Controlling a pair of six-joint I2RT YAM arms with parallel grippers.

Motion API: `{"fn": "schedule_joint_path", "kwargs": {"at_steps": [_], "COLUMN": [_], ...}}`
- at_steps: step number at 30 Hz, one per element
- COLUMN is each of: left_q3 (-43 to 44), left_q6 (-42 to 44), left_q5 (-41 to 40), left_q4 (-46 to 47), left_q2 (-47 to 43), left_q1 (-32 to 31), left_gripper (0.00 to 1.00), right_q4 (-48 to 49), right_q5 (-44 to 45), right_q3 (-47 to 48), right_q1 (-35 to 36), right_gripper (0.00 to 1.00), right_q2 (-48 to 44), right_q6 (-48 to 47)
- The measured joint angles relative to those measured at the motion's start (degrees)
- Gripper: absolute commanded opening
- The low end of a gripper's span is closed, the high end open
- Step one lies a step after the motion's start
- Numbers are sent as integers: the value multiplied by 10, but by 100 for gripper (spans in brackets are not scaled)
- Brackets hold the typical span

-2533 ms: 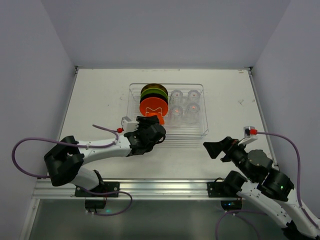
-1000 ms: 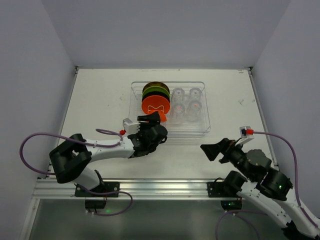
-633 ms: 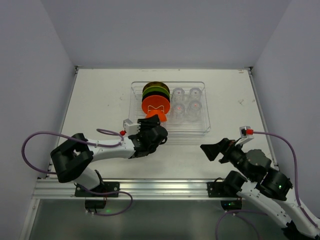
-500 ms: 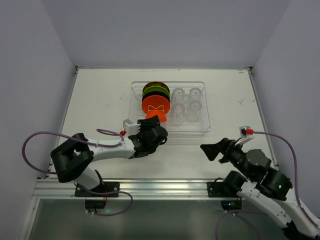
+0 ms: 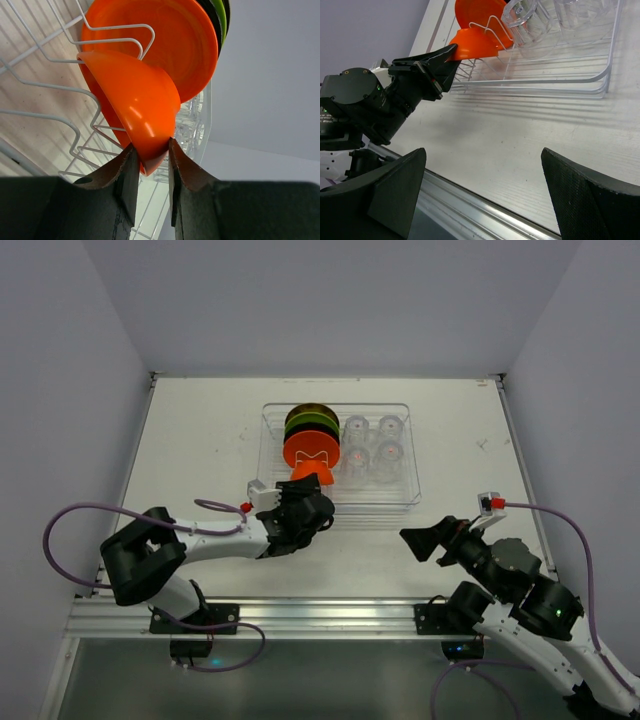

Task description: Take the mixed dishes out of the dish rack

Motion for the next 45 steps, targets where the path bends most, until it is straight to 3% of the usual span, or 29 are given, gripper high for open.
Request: {"fn": "schedule_joint_path", "kwargs": {"at_steps": [45], "left_q3": [-19], "left_q6": [6], "left_q5": [-5], "left_q4": [-40], "left_q2": [-48], "left_q1": [-7], "left_gripper": [20], "right_q4": [4], "right_q5": [-1], "right_q3": [-2], "right_q1": [0], "right_gripper": [99], "right_q2": [7], "right_q6": [-8]}}
